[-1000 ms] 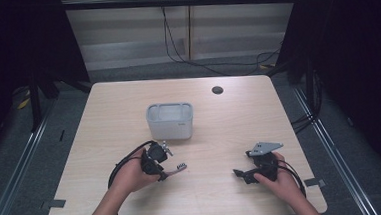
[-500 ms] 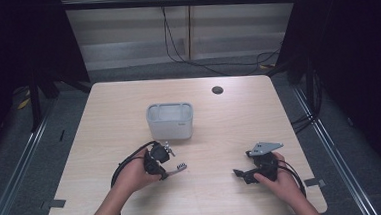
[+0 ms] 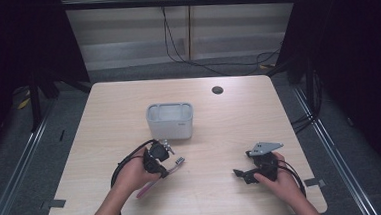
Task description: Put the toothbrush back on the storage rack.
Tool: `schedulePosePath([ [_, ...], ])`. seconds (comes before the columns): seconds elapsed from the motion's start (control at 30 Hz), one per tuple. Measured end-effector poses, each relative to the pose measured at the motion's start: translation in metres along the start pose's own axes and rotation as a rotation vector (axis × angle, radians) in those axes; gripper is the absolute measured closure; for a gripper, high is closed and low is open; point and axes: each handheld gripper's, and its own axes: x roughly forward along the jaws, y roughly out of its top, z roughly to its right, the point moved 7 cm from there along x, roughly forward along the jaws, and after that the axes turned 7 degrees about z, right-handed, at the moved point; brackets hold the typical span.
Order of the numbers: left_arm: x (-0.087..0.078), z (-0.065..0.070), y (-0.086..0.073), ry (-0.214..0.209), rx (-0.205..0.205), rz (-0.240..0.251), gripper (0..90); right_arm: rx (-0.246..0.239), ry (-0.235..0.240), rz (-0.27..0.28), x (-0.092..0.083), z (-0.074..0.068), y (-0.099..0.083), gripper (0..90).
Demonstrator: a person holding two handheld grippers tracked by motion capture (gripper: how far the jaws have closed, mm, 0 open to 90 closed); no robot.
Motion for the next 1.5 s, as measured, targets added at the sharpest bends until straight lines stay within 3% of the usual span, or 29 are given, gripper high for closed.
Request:
schedulePosePath([
  [0.5,-0.027,-0.002,0.012,0.009,-0.022,0.135,79.8,0.0,0.0,0.0,0.0,0.0,0.0,12.8],
  [0.57,-0.031,-0.004,0.015,0.01,-0.038,0.18,79.8,0.001,0.0,0.0,0.0,0.0,0.0,12.8],
  [1.07,-0.049,-0.016,0.023,0.06,-0.096,0.349,79.8,0.0,0.0,0.0,0.0,0.0,0.0,12.9],
  [1.5,-0.065,-0.023,0.03,0.1,-0.102,0.459,79.8,0.0,0.0,0.0,0.0,0.0,0.0,12.9],
])
